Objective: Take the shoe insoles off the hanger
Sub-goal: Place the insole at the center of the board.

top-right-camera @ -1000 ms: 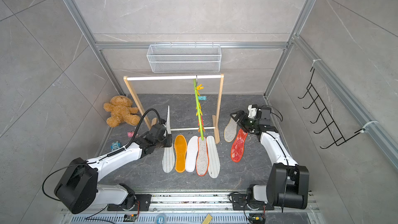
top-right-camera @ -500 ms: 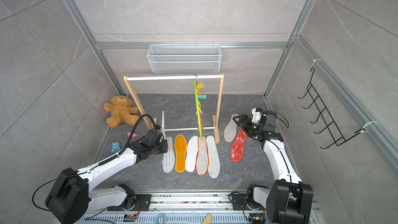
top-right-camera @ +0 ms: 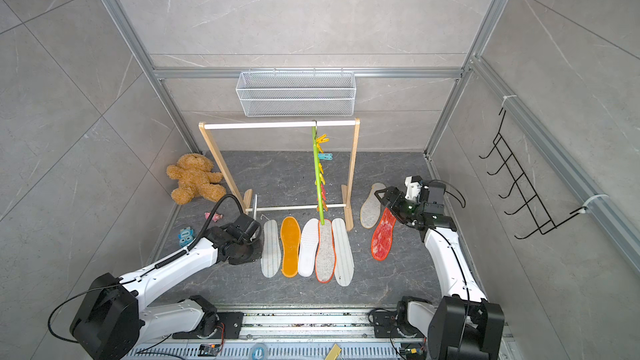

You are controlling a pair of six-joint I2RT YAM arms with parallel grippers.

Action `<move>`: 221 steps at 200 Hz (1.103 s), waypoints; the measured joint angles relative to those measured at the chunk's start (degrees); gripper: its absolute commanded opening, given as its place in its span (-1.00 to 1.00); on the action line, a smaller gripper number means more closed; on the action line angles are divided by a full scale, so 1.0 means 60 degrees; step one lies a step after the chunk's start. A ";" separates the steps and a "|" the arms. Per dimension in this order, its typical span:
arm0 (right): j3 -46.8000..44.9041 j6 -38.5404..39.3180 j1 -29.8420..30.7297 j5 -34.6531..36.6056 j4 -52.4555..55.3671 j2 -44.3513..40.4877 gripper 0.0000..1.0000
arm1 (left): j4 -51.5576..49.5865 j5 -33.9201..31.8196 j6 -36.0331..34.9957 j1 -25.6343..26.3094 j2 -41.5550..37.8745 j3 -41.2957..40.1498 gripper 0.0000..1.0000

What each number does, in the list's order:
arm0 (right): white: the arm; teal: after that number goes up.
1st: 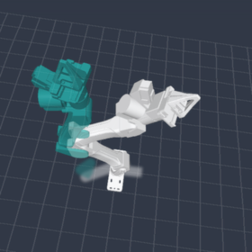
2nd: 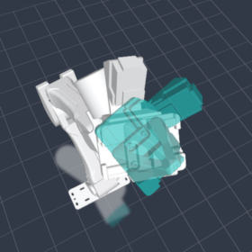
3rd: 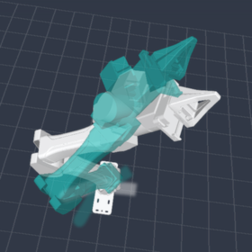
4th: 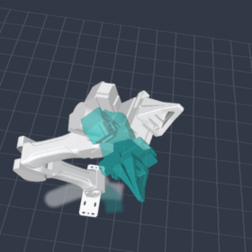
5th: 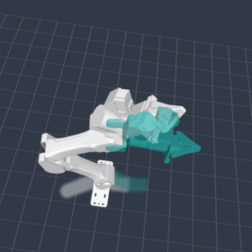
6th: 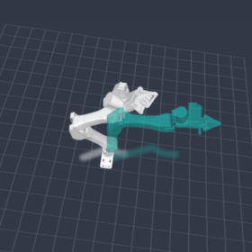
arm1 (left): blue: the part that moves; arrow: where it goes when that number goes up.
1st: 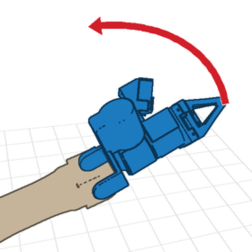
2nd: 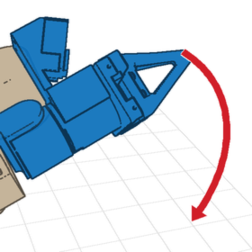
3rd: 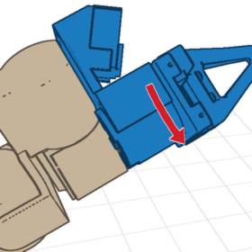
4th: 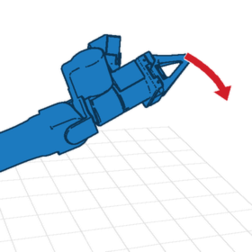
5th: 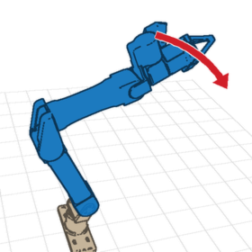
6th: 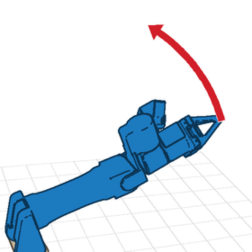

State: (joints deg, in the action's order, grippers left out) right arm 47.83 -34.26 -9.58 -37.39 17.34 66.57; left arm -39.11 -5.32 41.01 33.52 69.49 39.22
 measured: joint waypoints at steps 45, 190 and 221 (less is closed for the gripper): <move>-0.0066 -0.0033 0.0000 -0.0120 -0.0069 0.0000 0.72 | -0.0506 0.0441 0.0361 0.0000 0.0372 0.0117 -1.00; -0.0291 -0.0036 0.0000 -0.0237 -0.0084 -0.0080 0.73 | 0.0539 0.1545 0.0896 -0.0306 0.1479 -0.0055 -0.98; -0.0295 -0.0040 0.0000 -0.0277 -0.0149 -0.0080 0.73 | 0.0576 0.1665 0.0980 -0.0535 0.0987 -0.0324 -1.00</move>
State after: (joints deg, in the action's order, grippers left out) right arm 46.06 -34.50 -9.58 -39.05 16.45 66.08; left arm -35.66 4.67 46.89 30.30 75.42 37.28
